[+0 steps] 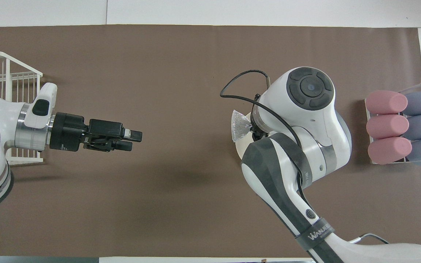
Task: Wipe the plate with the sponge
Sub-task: 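Lower the brush onto the white plate with the right gripper, then scrub the plate surface with the brush in the right gripper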
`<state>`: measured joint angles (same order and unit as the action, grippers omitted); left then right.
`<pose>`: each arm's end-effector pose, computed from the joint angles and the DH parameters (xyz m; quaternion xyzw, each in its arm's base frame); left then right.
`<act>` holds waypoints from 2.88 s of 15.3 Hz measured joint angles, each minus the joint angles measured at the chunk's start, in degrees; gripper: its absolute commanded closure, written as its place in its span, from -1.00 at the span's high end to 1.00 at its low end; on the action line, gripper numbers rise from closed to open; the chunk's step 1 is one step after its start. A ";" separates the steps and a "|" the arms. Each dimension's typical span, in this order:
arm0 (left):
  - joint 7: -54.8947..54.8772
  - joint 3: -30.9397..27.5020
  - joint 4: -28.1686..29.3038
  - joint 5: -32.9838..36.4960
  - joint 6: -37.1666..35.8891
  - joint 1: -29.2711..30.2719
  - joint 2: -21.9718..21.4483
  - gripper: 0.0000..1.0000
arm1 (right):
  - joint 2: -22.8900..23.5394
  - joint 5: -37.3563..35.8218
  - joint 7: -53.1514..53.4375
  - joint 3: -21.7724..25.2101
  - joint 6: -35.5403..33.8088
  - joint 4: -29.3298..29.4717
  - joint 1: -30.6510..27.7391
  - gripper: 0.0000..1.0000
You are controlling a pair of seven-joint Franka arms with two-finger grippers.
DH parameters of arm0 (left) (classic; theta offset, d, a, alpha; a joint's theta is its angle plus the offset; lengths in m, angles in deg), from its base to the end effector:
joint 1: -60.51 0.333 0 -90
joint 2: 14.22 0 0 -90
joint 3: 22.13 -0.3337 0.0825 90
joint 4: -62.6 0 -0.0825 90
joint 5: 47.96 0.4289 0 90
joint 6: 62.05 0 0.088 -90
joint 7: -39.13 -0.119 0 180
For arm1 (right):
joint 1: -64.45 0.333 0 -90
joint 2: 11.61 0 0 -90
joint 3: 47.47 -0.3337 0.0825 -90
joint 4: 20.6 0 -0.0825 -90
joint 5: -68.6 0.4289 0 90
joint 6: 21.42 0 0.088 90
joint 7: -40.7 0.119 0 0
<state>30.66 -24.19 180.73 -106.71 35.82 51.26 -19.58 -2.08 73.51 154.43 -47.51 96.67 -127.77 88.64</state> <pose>0.5369 -0.1585 0.4926 0.8729 0.0105 -0.1080 0.4758 0.5885 0.2708 0.4128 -0.6956 0.7173 0.0312 0.0250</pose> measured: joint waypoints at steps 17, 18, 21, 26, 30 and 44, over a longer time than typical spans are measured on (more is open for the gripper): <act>15.23 -0.06 -22.07 60.79 -10.26 1.37 -0.34 1.00 | -1.19 4.25 -10.17 -0.57 25.22 -21.11 -3.50 -1.00; 15.26 -0.09 -22.16 60.98 -10.51 1.37 -0.34 1.00 | -1.05 4.42 -9.97 -0.60 25.56 -21.19 -2.95 -1.00; 15.39 -0.35 -22.16 60.70 -10.66 1.65 -0.29 1.00 | -0.93 4.51 -11.34 -0.44 25.82 -21.67 -3.97 -1.00; 15.48 -0.28 -22.14 58.20 -10.62 2.12 0.39 1.00 | -0.93 4.51 -19.35 -0.13 25.84 -22.24 -8.69 -1.00; 15.48 -0.13 -22.14 57.90 -10.54 2.09 2.05 1.00 | -0.93 4.51 -21.00 -0.14 25.84 -22.29 -8.93 -1.00; 25.41 0.87 -22.18 54.25 -9.69 2.03 2.05 1.00 | 0.36 4.81 -3.98 -0.59 32.59 -22.64 -0.24 -1.00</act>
<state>56.07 -23.32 158.55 -52.46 26.14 53.29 -17.54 -1.73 78.32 150.45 -48.10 129.27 -150.41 88.40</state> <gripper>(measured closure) 0.000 0.899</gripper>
